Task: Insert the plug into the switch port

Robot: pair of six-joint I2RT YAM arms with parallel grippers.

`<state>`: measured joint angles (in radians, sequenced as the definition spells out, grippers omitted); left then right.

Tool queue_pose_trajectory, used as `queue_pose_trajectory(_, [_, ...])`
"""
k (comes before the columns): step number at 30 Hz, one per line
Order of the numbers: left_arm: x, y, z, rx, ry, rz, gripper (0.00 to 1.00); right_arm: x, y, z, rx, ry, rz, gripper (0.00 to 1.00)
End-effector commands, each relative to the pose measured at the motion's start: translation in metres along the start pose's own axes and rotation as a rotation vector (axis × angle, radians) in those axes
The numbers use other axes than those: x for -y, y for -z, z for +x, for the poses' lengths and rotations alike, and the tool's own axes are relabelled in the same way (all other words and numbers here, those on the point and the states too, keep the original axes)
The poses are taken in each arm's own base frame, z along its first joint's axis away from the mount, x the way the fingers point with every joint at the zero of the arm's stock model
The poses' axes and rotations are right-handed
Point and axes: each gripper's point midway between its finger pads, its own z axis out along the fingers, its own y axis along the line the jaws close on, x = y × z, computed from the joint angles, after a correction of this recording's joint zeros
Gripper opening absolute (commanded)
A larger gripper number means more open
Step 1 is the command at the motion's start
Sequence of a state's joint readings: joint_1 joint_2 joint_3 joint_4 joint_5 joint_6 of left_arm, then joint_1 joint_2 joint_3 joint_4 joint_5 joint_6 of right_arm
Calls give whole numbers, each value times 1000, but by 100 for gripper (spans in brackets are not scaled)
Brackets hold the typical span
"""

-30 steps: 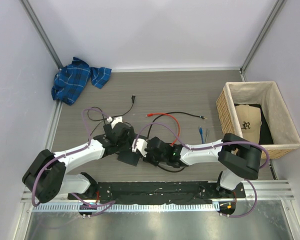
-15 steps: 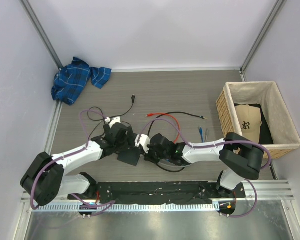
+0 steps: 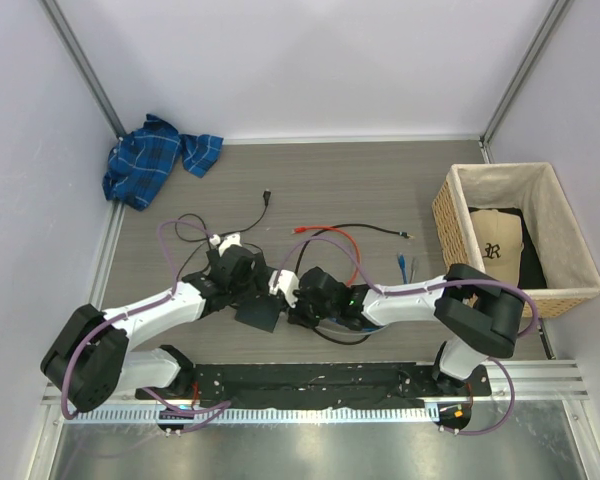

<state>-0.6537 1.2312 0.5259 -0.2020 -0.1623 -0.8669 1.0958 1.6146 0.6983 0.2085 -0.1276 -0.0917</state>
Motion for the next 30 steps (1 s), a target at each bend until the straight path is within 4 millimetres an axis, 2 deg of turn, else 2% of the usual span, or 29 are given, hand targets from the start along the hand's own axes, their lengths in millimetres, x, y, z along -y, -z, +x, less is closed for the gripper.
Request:
queue_pose_trajectory(1, [-7,-2,18,-65,13,-4,86,0,-5,-26,54,3,-15,1])
queue_pose_trajectory(15, [-7,-3,20,-72,5,0,86,10,3,-36,116,-42,14,1])
queue_pose_trajectory(30, [-8,-3,22,-81,7,-3,86,1,6,-46,152,-46,-37,1])
